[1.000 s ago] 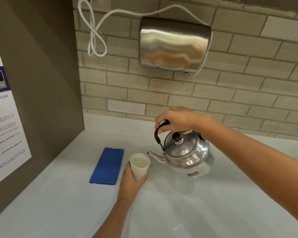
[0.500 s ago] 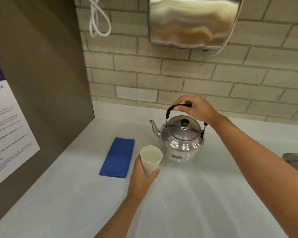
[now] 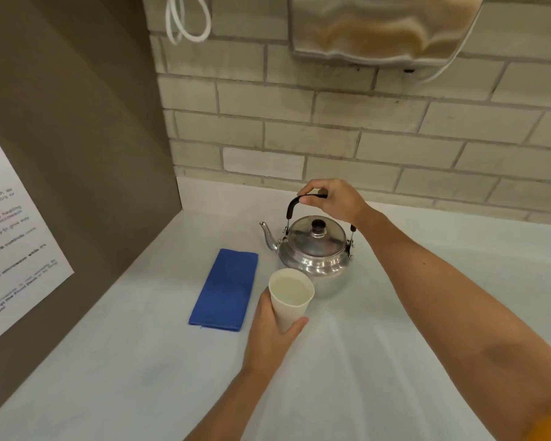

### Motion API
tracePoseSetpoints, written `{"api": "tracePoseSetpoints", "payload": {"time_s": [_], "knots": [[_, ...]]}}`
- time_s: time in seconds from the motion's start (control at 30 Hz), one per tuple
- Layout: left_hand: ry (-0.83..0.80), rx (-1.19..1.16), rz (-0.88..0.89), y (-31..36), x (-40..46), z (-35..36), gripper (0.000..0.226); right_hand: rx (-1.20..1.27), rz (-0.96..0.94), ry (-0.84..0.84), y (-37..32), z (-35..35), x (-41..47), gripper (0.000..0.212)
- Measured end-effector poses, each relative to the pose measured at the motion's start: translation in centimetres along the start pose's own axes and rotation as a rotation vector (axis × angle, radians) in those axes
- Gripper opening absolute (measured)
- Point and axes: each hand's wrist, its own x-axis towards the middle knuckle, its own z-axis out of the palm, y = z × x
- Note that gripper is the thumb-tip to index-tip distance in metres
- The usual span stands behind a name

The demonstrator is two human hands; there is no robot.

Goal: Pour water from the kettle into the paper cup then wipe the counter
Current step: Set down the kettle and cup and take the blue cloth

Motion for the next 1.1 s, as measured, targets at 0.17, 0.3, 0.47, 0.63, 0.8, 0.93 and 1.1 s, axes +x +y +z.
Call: {"api": "tracePoseSetpoints", "payload": {"time_s": [0.17, 0.3, 0.47, 0.63, 0.8, 0.93, 1.1], "knots": [[-0.003, 0.004, 0.002, 0.2, 0.0, 0.0, 0.076, 0.03, 0.037, 0.019, 1.0, 0.4, 0.4, 0.008], [-0.003, 0.005, 0.001, 0.3, 0.0, -0.1, 0.076, 0.027, 0.037, 0.031, 1.3, 0.5, 0.3, 0.01], [-0.009, 0.02, 0.005, 0.8, -0.3, -0.2, 0.075, -0.101, 0.001, -0.021, 0.9, -0.3, -0.6, 0.029], [-0.095, 0.085, 0.008, 0.9, -0.8, -1.7, 0.091, -0.19, -0.011, 0.192, -0.4, -0.7, -4.2, 0.046], [-0.224, 0.296, 0.087, 1.2, -2.4, -5.5, 0.093, -0.1, 0.122, 0.346, -1.4, 1.8, -13.3, 0.04], [-0.298, 0.411, 0.159, 2.0, -1.6, -9.5, 0.081, -0.189, 0.256, 0.24, -0.5, 5.8, -20.8, 0.041], [-0.351, 0.516, 0.291, 2.7, 1.8, -12.8, 0.064, -0.316, 0.457, 0.158, 0.8, 9.1, -26.9, 0.042]]}}
